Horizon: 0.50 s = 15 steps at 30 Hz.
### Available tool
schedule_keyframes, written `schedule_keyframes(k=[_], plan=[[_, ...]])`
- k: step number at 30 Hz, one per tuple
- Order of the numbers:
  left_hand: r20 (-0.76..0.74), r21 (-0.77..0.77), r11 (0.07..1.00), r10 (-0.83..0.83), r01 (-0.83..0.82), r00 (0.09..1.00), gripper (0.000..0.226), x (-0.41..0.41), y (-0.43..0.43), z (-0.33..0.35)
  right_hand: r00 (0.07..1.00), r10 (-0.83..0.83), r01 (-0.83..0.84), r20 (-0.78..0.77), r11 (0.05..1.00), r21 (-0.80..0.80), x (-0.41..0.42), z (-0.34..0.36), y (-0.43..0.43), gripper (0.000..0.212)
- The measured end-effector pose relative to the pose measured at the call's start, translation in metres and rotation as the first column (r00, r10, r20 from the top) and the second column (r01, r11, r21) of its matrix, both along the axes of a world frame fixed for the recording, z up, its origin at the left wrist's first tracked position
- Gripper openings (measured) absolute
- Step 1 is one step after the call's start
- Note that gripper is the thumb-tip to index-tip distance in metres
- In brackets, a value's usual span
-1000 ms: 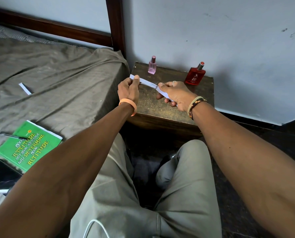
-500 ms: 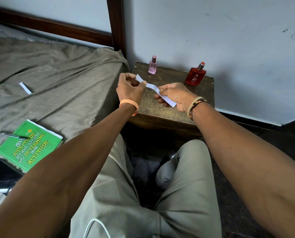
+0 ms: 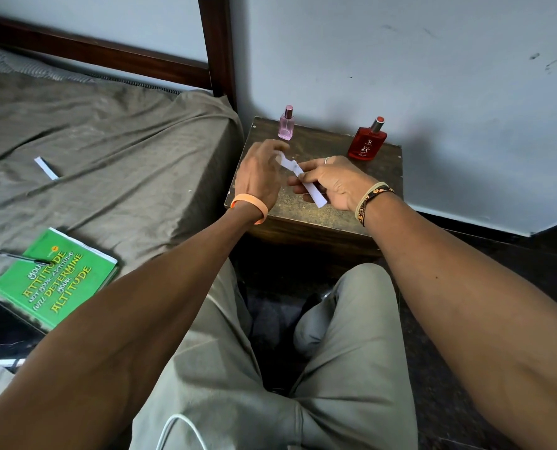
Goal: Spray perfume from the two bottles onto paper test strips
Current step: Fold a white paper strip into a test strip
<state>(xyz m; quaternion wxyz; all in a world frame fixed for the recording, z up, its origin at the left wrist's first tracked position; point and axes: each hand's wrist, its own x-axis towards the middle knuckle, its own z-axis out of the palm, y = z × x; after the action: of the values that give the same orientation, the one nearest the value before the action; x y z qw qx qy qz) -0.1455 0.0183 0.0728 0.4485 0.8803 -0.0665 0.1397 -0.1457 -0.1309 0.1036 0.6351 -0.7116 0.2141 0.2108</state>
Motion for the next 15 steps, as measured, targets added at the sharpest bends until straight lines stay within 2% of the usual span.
schedule_keyframes(k=[3,5,9,15], plan=[[-0.176,-0.299,0.934,0.149,-0.197,0.973,0.02,0.007,0.002,-0.002,1.0,0.005,-0.005,0.005,1.0,0.005,0.0,-0.003,-0.002,0.021],[-0.253,-0.406,0.875,0.168,-0.262,0.953,0.019,0.014,0.006,-0.003,1.0,-0.002,0.002,0.007,1.0,0.019,-0.001,-0.003,-0.001,0.025],[-0.29,-0.429,0.847,0.199,-0.313,0.936,0.018,0.019,0.013,-0.007,1.0,-0.024,0.023,0.008,0.997,0.068,-0.002,-0.002,0.0,0.03],[-0.317,-0.477,0.793,0.247,-0.379,0.916,0.021,0.017,0.018,-0.013,1.0,0.022,-0.022,0.012,1.0,0.017,-0.003,-0.001,0.001,0.03]])
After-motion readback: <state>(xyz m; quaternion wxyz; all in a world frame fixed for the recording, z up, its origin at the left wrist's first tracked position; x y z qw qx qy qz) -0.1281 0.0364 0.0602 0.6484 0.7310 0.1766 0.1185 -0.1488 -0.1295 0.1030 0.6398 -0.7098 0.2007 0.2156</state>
